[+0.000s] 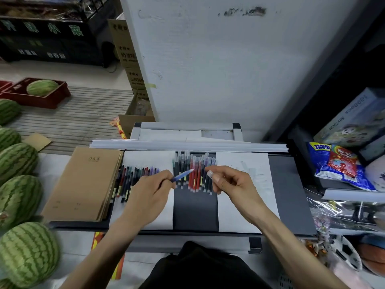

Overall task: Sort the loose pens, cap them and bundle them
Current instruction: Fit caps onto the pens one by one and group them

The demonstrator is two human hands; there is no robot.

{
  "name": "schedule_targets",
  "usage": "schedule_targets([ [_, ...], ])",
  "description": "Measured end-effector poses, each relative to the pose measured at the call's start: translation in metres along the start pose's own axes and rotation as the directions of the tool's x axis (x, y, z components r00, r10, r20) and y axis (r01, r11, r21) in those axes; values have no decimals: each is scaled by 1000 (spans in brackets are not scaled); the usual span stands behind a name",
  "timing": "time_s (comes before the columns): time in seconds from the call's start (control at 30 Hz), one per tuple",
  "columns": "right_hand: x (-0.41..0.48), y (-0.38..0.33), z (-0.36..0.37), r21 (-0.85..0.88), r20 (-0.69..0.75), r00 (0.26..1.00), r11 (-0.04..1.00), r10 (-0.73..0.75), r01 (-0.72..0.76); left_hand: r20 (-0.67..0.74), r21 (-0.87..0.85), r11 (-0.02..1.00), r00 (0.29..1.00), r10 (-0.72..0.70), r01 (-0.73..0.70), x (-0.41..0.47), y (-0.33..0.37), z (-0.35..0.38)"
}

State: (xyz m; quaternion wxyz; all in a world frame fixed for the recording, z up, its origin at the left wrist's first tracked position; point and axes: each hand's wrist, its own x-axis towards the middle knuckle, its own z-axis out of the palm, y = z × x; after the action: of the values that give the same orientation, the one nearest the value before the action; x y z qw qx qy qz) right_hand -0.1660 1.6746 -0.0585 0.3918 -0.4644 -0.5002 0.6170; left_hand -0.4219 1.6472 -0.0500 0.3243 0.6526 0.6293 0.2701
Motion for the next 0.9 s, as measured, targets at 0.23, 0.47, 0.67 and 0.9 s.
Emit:
schedule_targets([
  [0.23,1,-15,10,265,-53,997,963,58,-42,-8,48,981,982,189,-189,-14,33,2],
  [0.47,-3,-29,18,519,-108,992,854,60,5,-24,23,981,981,195,-194,-16,31,10],
  [0.67,-11,-26,28,340,-105,992,934,-75,107,-19,18,987,987,161,-161,-14,29,12],
  [0.9,-13,-5,42,280,-198,980,957,-18,74,9,35,994,995,104,-104,-13,21,31],
])
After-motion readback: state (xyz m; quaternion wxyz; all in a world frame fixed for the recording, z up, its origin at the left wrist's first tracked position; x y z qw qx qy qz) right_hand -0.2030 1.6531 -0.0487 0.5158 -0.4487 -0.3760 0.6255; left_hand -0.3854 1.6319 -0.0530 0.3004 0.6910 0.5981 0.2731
